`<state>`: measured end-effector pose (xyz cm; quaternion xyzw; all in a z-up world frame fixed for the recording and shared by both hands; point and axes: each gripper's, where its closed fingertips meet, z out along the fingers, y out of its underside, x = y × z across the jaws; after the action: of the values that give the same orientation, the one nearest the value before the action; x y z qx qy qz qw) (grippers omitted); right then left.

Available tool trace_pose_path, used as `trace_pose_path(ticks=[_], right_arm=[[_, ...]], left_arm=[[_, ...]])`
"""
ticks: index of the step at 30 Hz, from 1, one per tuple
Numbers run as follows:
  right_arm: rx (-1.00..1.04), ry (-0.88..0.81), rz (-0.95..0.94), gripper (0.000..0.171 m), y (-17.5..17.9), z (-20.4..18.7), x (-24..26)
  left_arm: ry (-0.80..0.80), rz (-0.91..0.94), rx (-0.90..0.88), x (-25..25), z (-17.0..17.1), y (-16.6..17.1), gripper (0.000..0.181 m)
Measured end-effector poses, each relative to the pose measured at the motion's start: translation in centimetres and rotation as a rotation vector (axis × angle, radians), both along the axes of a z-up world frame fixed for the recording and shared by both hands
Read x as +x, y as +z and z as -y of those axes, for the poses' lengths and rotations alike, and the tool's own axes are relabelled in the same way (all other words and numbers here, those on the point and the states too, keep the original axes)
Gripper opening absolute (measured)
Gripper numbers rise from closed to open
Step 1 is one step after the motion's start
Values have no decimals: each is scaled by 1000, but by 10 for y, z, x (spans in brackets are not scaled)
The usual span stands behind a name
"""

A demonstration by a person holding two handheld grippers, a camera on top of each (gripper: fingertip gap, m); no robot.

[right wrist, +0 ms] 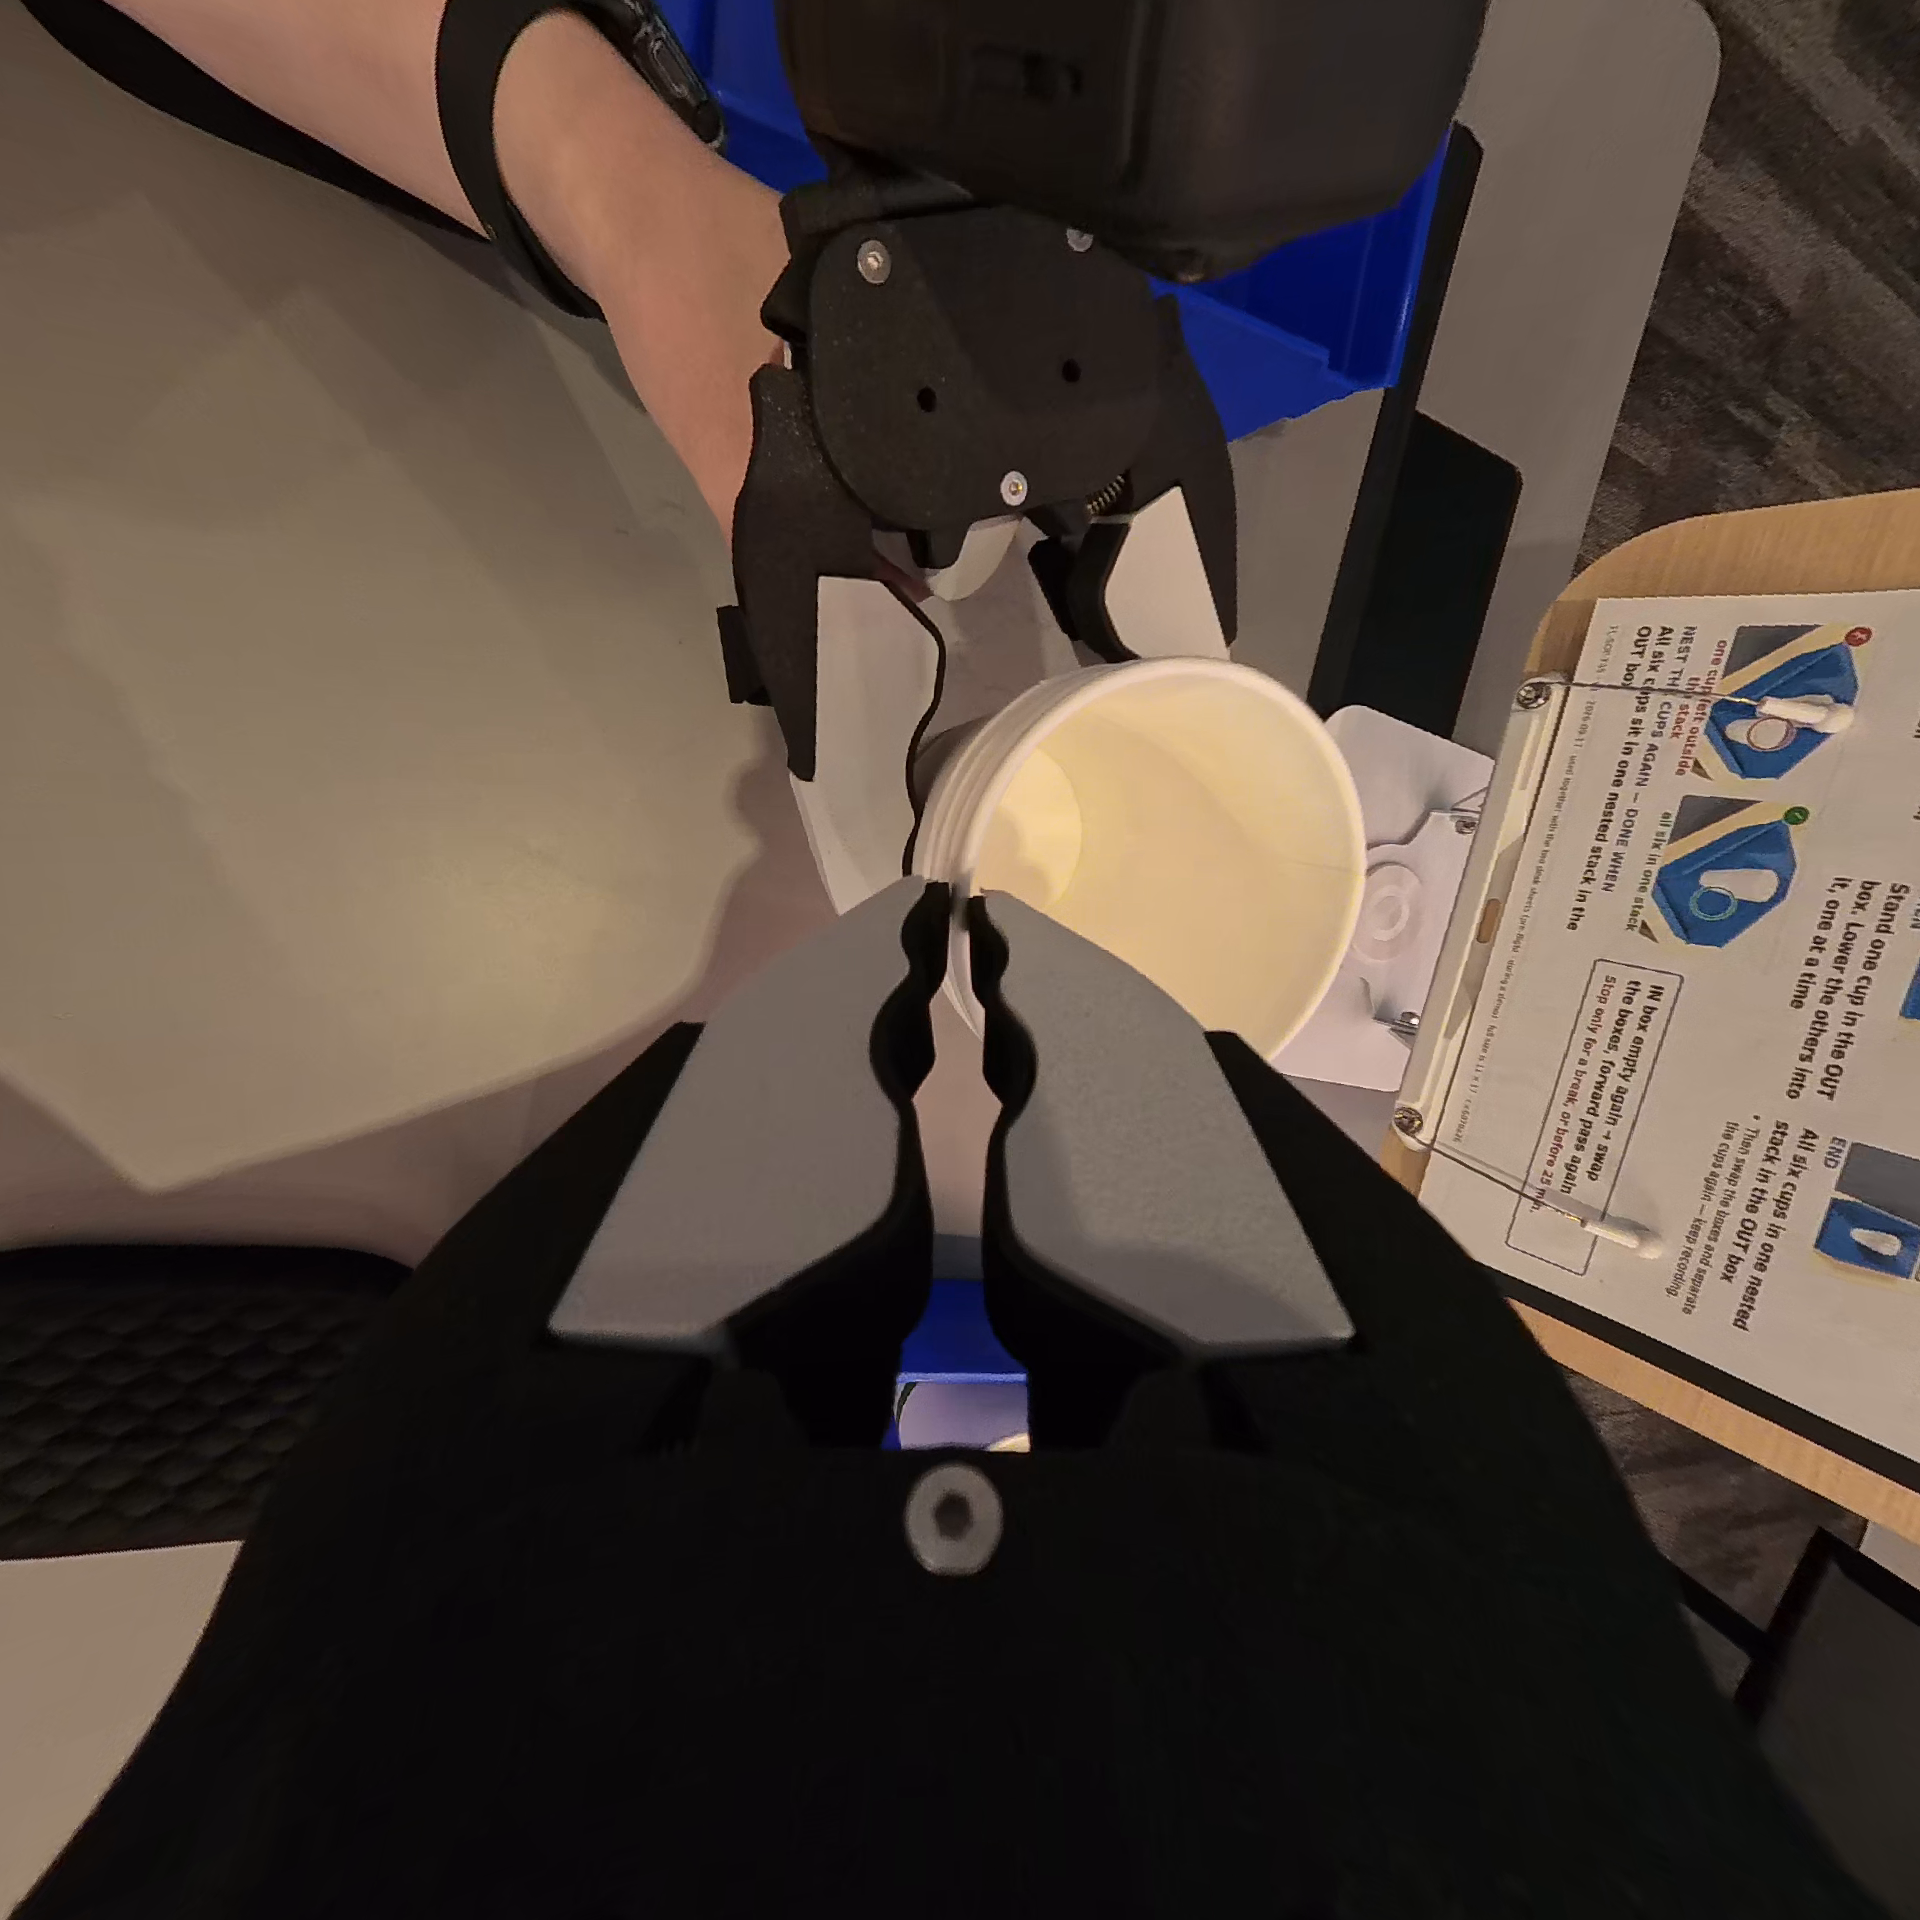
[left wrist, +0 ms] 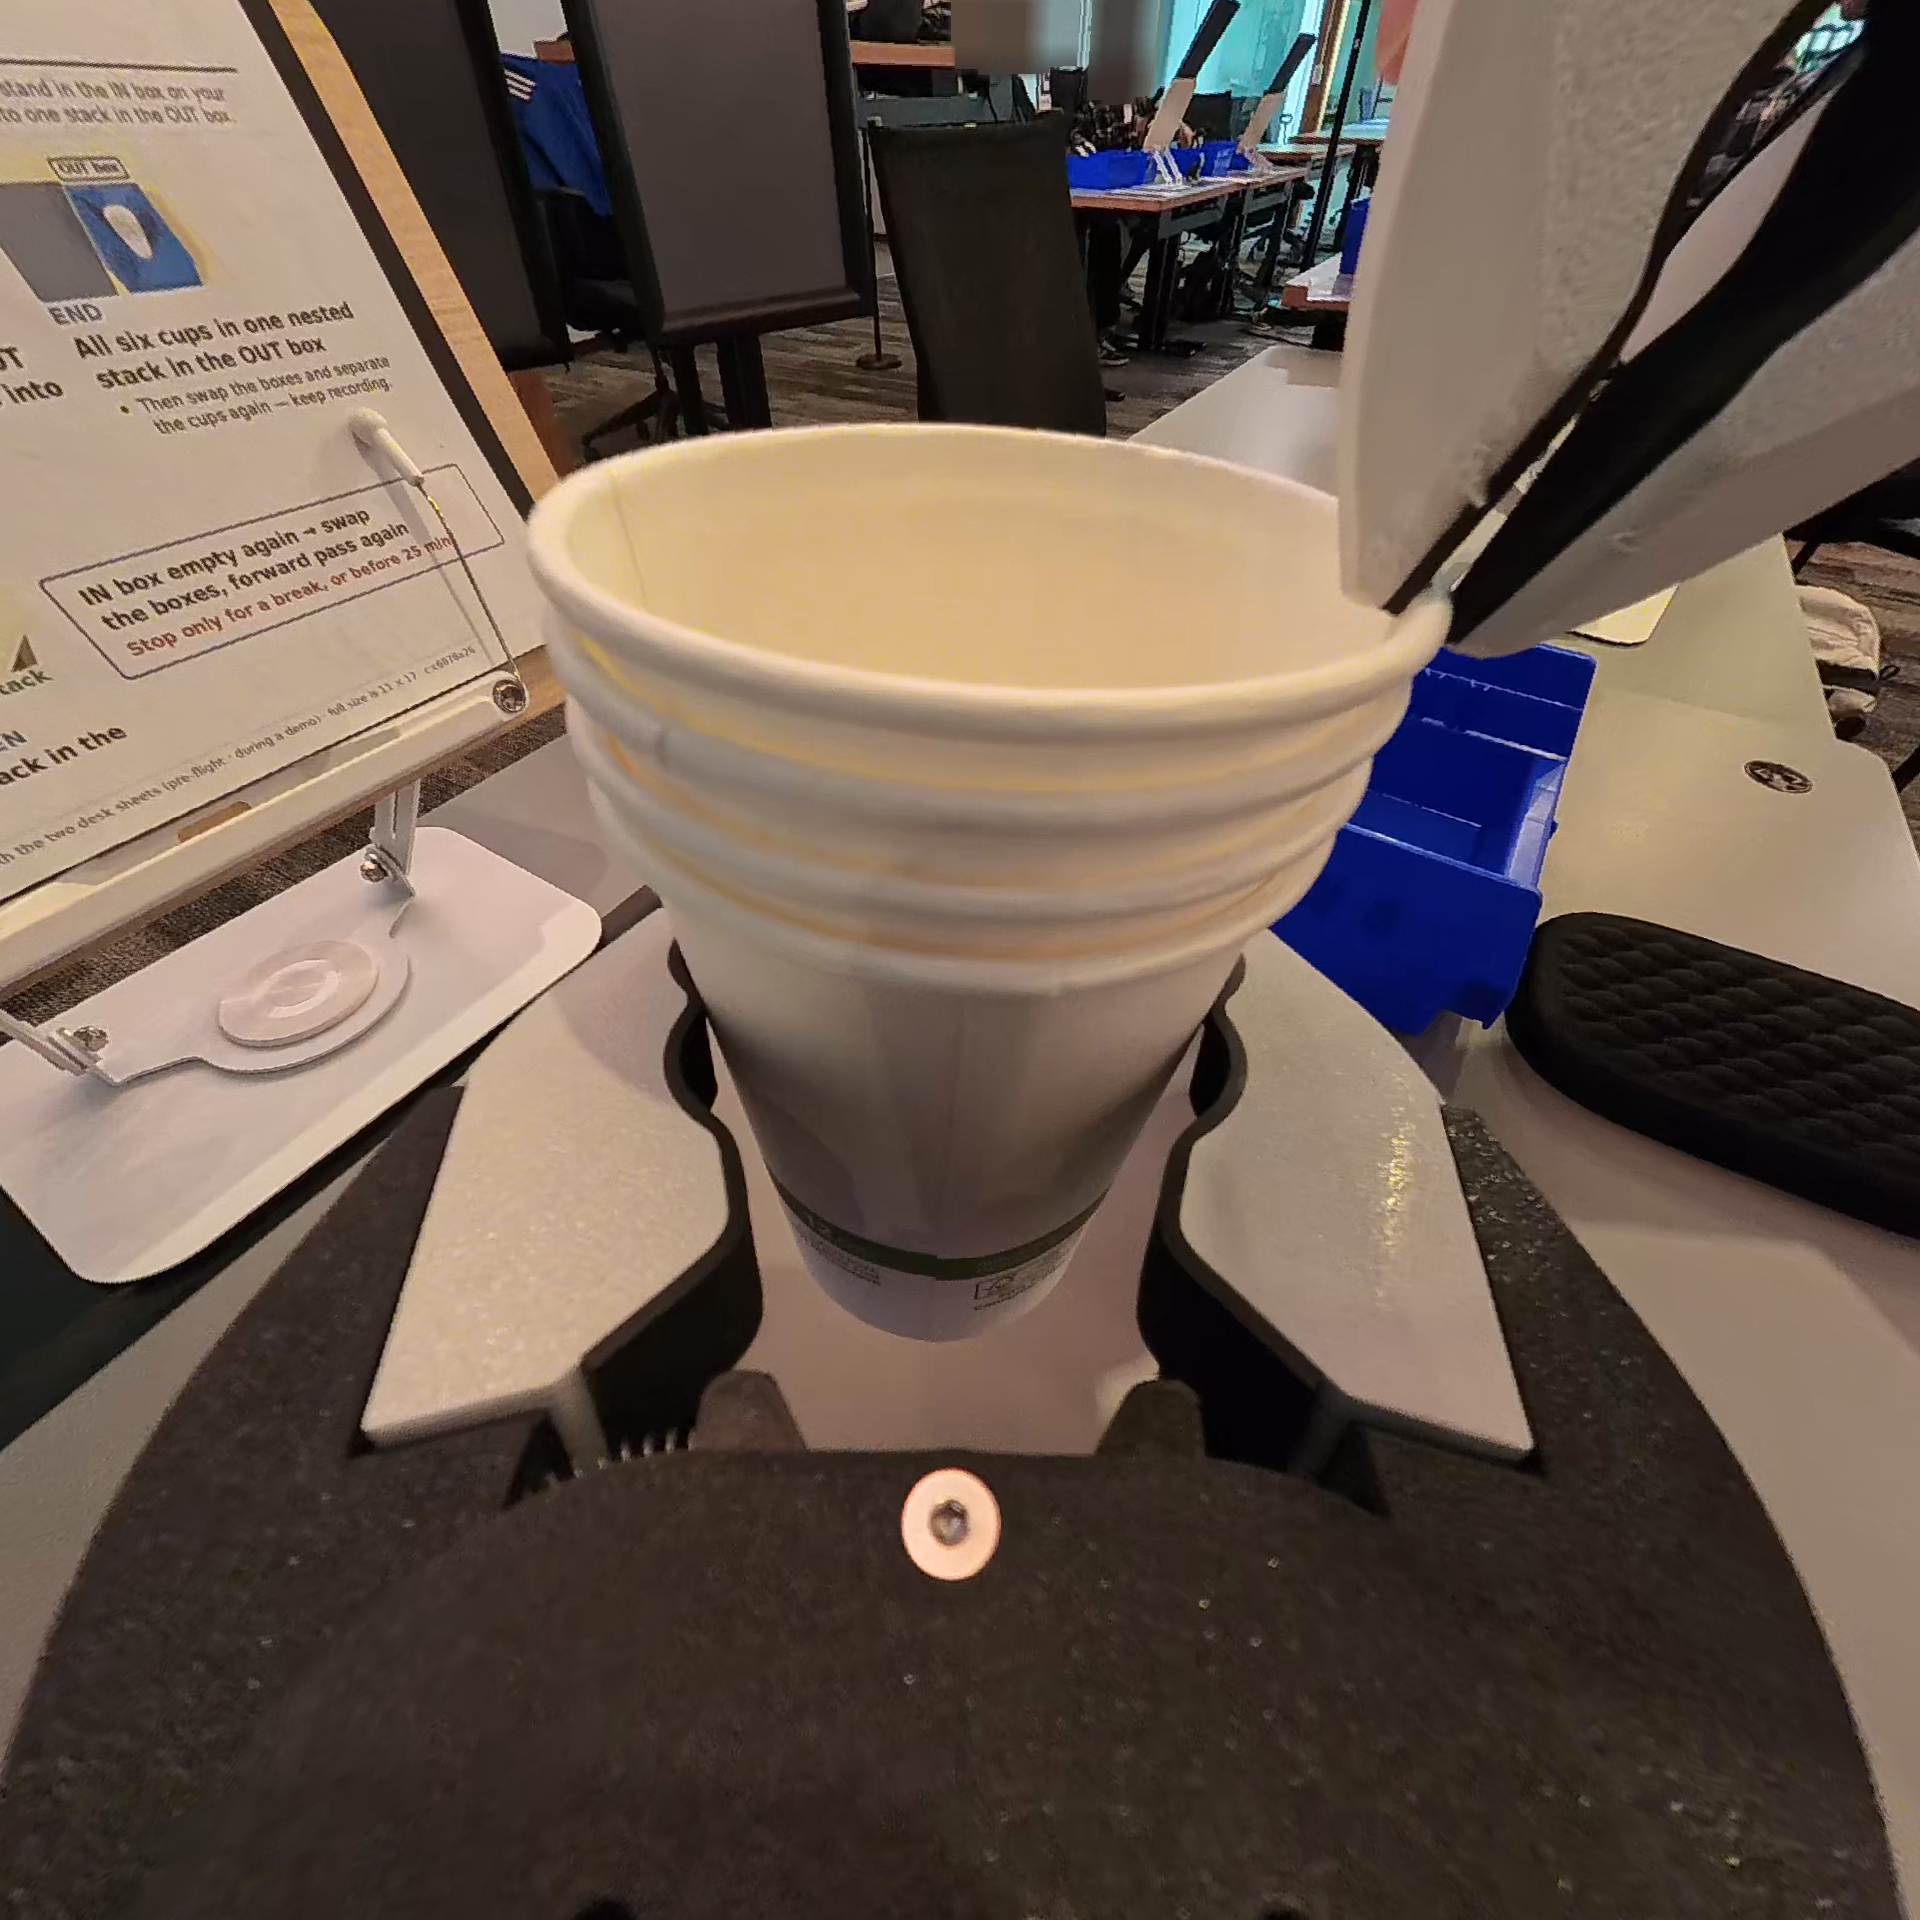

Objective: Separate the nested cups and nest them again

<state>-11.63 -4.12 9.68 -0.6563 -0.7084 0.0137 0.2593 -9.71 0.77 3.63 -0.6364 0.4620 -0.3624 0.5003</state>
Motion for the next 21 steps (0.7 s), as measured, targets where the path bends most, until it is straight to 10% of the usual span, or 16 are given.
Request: trace_pose_path(ticks=[21], right_arm=[[92,-4,-67,3,41,-4,5]], left_arm=[[-1,5,-5,-1,0,1,91]])
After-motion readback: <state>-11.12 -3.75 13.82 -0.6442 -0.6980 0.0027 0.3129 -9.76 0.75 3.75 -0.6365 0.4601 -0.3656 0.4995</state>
